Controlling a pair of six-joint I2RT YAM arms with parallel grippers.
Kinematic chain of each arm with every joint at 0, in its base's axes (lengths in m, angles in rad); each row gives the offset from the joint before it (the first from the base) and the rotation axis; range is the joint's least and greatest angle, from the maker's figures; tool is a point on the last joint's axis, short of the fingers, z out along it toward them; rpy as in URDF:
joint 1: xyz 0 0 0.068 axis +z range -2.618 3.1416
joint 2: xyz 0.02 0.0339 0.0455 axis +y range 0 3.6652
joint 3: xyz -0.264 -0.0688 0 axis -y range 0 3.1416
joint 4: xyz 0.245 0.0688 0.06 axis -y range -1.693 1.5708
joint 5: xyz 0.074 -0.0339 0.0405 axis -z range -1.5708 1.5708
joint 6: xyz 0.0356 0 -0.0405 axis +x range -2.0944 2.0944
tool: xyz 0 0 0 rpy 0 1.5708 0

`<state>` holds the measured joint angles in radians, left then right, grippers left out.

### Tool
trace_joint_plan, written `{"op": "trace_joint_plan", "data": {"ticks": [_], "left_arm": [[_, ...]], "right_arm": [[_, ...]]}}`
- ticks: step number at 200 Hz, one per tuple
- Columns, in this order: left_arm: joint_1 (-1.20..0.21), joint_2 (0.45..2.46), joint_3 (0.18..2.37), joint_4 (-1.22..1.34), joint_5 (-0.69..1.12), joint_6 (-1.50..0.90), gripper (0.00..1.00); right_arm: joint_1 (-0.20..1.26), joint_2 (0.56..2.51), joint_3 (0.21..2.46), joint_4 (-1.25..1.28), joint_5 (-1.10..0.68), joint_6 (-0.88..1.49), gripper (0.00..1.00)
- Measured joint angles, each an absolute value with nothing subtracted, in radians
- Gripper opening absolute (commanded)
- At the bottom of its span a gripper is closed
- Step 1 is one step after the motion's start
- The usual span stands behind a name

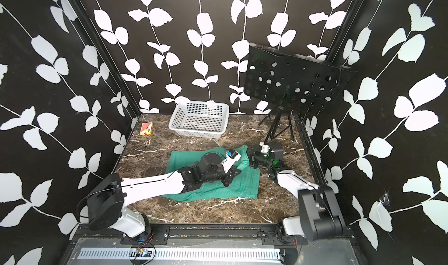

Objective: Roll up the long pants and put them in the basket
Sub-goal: Adjust the long pant at the center of the board.

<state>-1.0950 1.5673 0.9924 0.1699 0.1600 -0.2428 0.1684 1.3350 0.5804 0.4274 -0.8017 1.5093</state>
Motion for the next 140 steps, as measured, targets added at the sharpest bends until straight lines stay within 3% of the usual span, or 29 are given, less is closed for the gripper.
{"op": "trace_joint_plan", "data": {"ticks": [61, 75, 82, 94, 108, 111, 121, 140], "left_arm": [[-1.176, 1.788, 1.113, 0.171, 0.218, -0.237, 0.0], [-1.197, 1.83, 1.14, 0.167, 0.233, -0.226, 0.0], [-1.206, 1.848, 1.154, 0.16, 0.244, -0.217, 0.16], [-1.214, 1.874, 1.18, 0.139, 0.262, -0.203, 0.52], [-1.22, 1.893, 1.2, 0.115, 0.28, -0.189, 0.77], [-1.221, 1.893, 1.201, 0.11, 0.282, -0.185, 0.87], [-1.223, 1.892, 1.201, 0.101, 0.291, -0.176, 0.98], [-1.223, 1.876, 1.193, 0.099, 0.299, -0.155, 0.99]], "right_arm": [[0.057, 1.288, 0.582, 0.104, -0.897, 1.314, 0.29], [0.023, 1.279, 0.59, -0.005, -0.898, 1.238, 0.36], [0.007, 1.279, 0.603, -0.08, -0.892, 1.185, 0.42], [-0.021, 1.278, 0.637, -0.215, -0.862, 1.09, 0.51], [-0.054, 1.266, 0.687, -0.385, -0.783, 0.979, 0.62], [-0.059, 1.26, 0.697, -0.418, -0.762, 0.968, 0.63], [-0.072, 1.237, 0.733, -0.525, -0.683, 0.889, 0.67], [-0.078, 1.179, 0.802, -0.699, -0.521, 0.785, 0.7]]}}
